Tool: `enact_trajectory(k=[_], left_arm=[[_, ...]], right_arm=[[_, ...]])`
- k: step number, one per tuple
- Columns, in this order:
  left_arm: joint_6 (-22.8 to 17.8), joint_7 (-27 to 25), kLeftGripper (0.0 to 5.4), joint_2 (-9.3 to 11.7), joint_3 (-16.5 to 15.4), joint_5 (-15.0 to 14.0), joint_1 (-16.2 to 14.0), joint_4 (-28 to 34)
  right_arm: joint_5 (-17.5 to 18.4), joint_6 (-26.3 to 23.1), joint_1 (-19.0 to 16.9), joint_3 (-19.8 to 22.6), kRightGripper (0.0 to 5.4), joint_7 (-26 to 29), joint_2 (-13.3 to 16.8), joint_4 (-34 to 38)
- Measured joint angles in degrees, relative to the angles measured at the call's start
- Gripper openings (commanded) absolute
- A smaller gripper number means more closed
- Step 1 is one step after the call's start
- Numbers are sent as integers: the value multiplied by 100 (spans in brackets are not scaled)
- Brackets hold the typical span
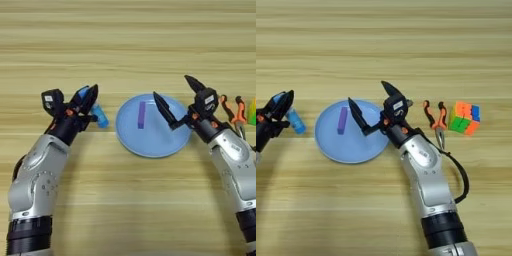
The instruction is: Move the objects on the table
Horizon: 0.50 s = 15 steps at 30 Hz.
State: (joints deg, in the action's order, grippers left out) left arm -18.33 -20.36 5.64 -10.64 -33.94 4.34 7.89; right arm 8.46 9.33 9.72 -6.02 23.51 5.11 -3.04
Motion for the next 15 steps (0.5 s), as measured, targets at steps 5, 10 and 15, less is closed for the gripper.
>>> enact_trajectory(k=[5, 10, 15], left_arm=[[-3, 70, 135, 97, -53, 68, -31, 13], [-466, 262, 135, 442, -4, 453, -180, -359], [-497, 270, 135, 452, 18, 493, 6, -671]], right_arm=[[-364, 245, 121, 61, 540, -329, -9, -298], [-360, 248, 122, 83, 540, -394, -40, -300], [-355, 247, 122, 92, 540, -412, -44, -300]])
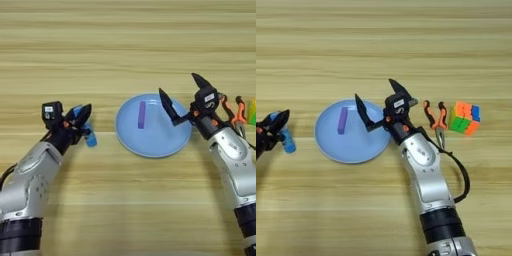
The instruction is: Move the objects on the table
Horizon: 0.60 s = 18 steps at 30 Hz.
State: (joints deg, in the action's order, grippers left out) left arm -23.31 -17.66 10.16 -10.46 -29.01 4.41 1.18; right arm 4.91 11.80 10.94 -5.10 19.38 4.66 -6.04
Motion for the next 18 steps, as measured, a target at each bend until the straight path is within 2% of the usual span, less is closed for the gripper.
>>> enact_trajectory(k=[7, 18], left_arm=[[24, -43, 135, -1, 46, 22, 203, -316], [135, -117, 135, -94, 315, 296, 577, -1025]], right_arm=[[4, 0, 0, 5, 540, -3, 0, 0], [12, 0, -1, 7, 540, -22, -3, 6]])
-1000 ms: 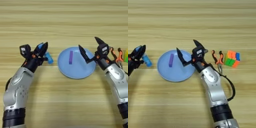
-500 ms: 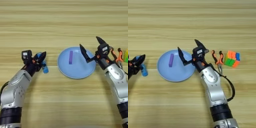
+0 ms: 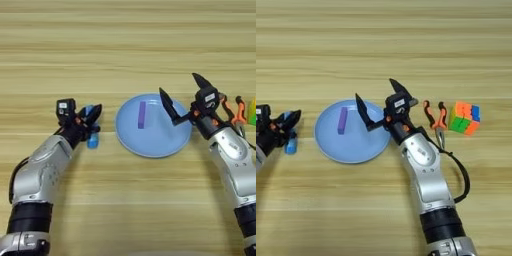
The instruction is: Move the objects on the table
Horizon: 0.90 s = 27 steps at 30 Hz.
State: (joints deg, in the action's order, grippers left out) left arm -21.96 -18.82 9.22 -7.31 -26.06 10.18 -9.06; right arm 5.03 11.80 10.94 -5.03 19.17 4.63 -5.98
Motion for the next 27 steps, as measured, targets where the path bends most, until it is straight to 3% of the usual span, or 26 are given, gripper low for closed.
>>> enact_trajectory(k=[4, 24, 27], left_arm=[[100, 6, 135, -64, 98, 143, 74, -107], [250, 10, 135, -168, 143, 253, 165, -253], [249, 25, 175, -181, 143, 291, 165, -244]], right_arm=[[0, 0, -1, 0, 540, -4, -3, 6], [0, 0, -2, 0, 540, -4, 3, 13], [2, 0, -2, 1, 540, -2, 7, 13]])
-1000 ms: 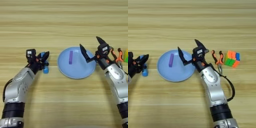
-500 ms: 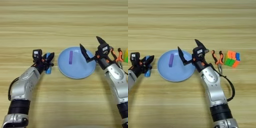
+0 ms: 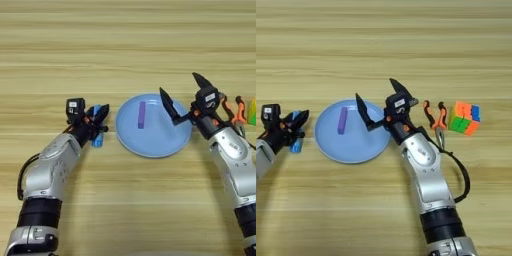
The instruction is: Move the objects on the table
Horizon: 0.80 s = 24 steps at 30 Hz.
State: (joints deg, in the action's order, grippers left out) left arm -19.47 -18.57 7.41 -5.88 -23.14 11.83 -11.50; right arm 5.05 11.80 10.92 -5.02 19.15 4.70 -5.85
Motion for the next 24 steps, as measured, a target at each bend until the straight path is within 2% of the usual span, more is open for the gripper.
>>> enact_trajectory(k=[5, 24], left_arm=[[-48, 50, 220, -17, 24, 62, -111, -70], [-46, 51, 393, -16, -1, 100, -116, -93]], right_arm=[[4, 0, 0, 1, 540, 1, 3, 30], [2, 0, 0, 1, 540, -5, 1, 42]])
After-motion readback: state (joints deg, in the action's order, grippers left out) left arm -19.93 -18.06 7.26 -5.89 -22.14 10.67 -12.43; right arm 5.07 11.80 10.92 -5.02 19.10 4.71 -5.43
